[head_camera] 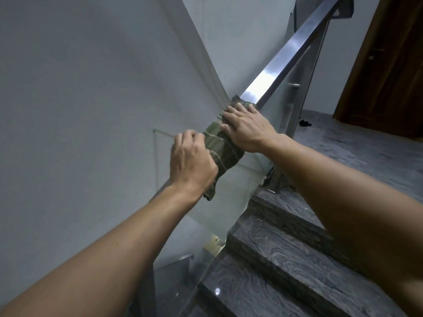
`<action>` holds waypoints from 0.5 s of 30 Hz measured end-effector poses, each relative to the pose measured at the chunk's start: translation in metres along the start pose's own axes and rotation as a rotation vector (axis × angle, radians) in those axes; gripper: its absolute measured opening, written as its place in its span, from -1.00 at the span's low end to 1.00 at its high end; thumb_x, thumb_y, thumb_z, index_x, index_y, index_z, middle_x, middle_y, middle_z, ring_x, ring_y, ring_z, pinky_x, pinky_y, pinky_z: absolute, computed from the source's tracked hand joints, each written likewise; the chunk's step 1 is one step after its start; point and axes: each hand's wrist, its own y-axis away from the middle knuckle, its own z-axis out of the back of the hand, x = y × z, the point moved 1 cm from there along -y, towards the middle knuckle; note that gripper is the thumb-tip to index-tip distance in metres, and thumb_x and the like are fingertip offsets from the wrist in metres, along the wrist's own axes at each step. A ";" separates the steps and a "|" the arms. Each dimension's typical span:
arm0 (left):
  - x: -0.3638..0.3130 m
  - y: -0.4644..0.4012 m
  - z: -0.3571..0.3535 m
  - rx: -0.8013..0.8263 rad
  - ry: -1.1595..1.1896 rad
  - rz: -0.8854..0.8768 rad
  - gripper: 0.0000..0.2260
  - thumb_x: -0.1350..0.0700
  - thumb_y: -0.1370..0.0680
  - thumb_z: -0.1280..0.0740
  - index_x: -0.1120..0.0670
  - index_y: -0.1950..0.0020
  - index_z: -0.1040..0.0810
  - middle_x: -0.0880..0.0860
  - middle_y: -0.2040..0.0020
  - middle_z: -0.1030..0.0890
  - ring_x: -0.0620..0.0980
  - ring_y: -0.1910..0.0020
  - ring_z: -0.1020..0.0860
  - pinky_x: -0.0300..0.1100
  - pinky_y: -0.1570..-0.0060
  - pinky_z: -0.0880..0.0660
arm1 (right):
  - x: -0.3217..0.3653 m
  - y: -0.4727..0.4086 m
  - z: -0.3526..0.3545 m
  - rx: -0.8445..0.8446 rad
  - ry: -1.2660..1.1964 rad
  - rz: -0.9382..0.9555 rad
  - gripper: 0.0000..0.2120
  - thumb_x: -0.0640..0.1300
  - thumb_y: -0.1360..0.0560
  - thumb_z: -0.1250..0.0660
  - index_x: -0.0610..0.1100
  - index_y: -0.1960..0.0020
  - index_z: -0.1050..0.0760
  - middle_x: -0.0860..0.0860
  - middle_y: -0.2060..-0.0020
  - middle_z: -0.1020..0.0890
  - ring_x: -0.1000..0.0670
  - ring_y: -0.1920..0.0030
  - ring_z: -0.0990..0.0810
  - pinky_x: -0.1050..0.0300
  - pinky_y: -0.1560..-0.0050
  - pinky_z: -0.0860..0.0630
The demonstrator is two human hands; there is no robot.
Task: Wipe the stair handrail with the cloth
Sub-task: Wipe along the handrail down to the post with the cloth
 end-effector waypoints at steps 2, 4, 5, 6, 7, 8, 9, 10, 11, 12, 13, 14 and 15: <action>-0.009 0.002 -0.011 0.159 0.072 -0.067 -0.57 0.10 -0.56 -0.21 0.21 -0.40 -0.31 0.22 -0.47 -0.29 0.16 -0.47 -0.20 0.00 -0.45 -0.17 | -0.005 -0.001 -0.002 0.042 0.039 0.027 -0.41 0.20 -0.60 0.12 -0.07 -0.52 -0.15 -0.05 -0.54 -0.16 -0.09 -0.55 -0.02 -0.14 -0.52 0.13; -0.011 0.003 -0.025 0.315 0.024 -0.069 -0.44 0.00 -0.61 -0.12 0.23 -0.52 -0.04 0.22 -0.56 -0.02 0.13 -0.55 0.04 0.01 -0.53 0.05 | -0.010 -0.003 -0.003 0.079 0.057 0.067 -0.38 0.25 -0.58 0.17 -0.03 -0.54 -0.08 -0.03 -0.55 -0.08 -0.06 -0.55 0.06 -0.14 -0.52 0.19; -0.009 0.003 -0.031 0.355 -0.022 -0.063 -0.40 -0.03 -0.62 -0.08 0.23 -0.54 0.06 0.22 -0.57 0.07 0.12 -0.56 0.11 0.01 -0.53 0.12 | -0.012 -0.004 -0.002 0.099 0.061 0.090 -0.37 0.26 -0.58 0.18 -0.01 -0.55 -0.06 -0.02 -0.56 -0.06 -0.05 -0.55 0.09 -0.15 -0.51 0.21; -0.007 0.003 -0.036 0.371 -0.056 -0.058 -0.38 -0.06 -0.63 -0.05 0.23 -0.54 0.13 0.22 -0.57 0.13 0.11 -0.55 0.16 0.01 -0.52 0.16 | -0.015 -0.005 -0.001 0.121 0.061 0.109 -0.37 0.27 -0.57 0.19 0.00 -0.55 -0.04 -0.01 -0.56 -0.04 -0.04 -0.55 0.11 -0.15 -0.51 0.22; -0.006 0.003 -0.039 0.374 -0.075 -0.053 -0.37 -0.07 -0.63 -0.03 0.23 -0.54 0.16 0.21 -0.57 0.15 0.11 -0.55 0.18 0.01 -0.52 0.19 | -0.018 -0.007 0.001 0.142 0.062 0.123 -0.38 0.27 -0.57 0.19 0.02 -0.55 -0.03 0.00 -0.56 -0.03 -0.03 -0.55 0.12 -0.14 -0.51 0.22; -0.004 0.003 -0.040 0.371 -0.080 -0.047 -0.36 -0.08 -0.63 -0.02 0.23 -0.53 0.18 0.20 -0.57 0.17 0.10 -0.55 0.19 0.00 -0.52 0.20 | -0.020 -0.009 0.003 0.160 0.063 0.136 -0.38 0.28 -0.57 0.19 0.04 -0.55 -0.02 0.01 -0.56 -0.02 -0.02 -0.55 0.12 -0.13 -0.51 0.22; -0.002 0.002 -0.041 0.367 -0.080 -0.042 -0.37 -0.09 -0.63 -0.01 0.22 -0.53 0.19 0.19 -0.57 0.17 0.09 -0.55 0.20 -0.01 -0.52 0.21 | -0.021 -0.011 0.005 0.175 0.069 0.150 -0.38 0.28 -0.57 0.18 0.05 -0.55 -0.02 0.02 -0.56 -0.03 -0.01 -0.55 0.12 -0.13 -0.51 0.21; -0.001 0.002 -0.041 0.362 -0.080 -0.037 -0.37 -0.08 -0.63 -0.01 0.22 -0.53 0.19 0.18 -0.57 0.18 0.08 -0.55 0.21 -0.01 -0.51 0.21 | -0.022 -0.014 0.006 0.188 0.082 0.166 -0.37 0.30 -0.56 0.17 0.05 -0.55 -0.02 0.03 -0.56 -0.03 -0.01 -0.55 0.11 -0.12 -0.51 0.21; 0.002 0.001 -0.042 0.357 -0.081 -0.032 -0.38 -0.07 -0.64 -0.01 0.21 -0.53 0.19 0.17 -0.57 0.17 0.07 -0.55 0.20 -0.02 -0.51 0.21 | -0.023 -0.016 0.007 0.201 0.097 0.182 -0.35 0.33 -0.55 0.16 0.06 -0.55 -0.02 0.03 -0.56 -0.03 -0.01 -0.55 0.11 -0.11 -0.51 0.20; 0.004 0.000 -0.042 0.353 -0.085 -0.029 -0.39 -0.06 -0.64 -0.01 0.20 -0.53 0.19 0.16 -0.57 0.17 0.07 -0.55 0.20 -0.02 -0.51 0.20 | -0.023 -0.018 0.008 0.216 0.110 0.196 -0.32 0.36 -0.53 0.15 0.06 -0.55 -0.01 0.03 -0.56 -0.03 -0.02 -0.55 0.10 -0.10 -0.51 0.19; 0.007 0.000 -0.042 0.348 -0.093 -0.028 -0.41 -0.04 -0.64 0.00 0.19 -0.53 0.19 0.15 -0.58 0.17 0.06 -0.55 0.19 -0.03 -0.50 0.20 | -0.023 -0.020 0.008 0.234 0.116 0.207 -0.29 0.40 -0.50 0.14 0.07 -0.55 0.00 0.03 -0.57 -0.02 -0.01 -0.55 0.11 -0.09 -0.50 0.19; 0.008 0.000 -0.043 0.341 -0.104 -0.029 -0.42 -0.03 -0.65 0.00 0.18 -0.54 0.19 0.14 -0.58 0.16 0.06 -0.55 0.19 -0.03 -0.50 0.19 | -0.025 -0.022 0.009 0.254 0.116 0.218 -0.25 0.43 -0.47 0.13 0.08 -0.55 0.02 0.04 -0.57 -0.01 -0.01 -0.55 0.12 -0.08 -0.50 0.20; 0.009 0.001 -0.043 0.333 -0.113 -0.034 -0.42 -0.03 -0.65 0.00 0.18 -0.54 0.19 0.14 -0.58 0.16 0.05 -0.55 0.18 -0.04 -0.49 0.19 | -0.026 -0.023 0.009 0.271 0.111 0.230 -0.23 0.45 -0.45 0.12 0.09 -0.55 0.03 0.04 -0.57 0.00 0.00 -0.55 0.13 -0.06 -0.50 0.21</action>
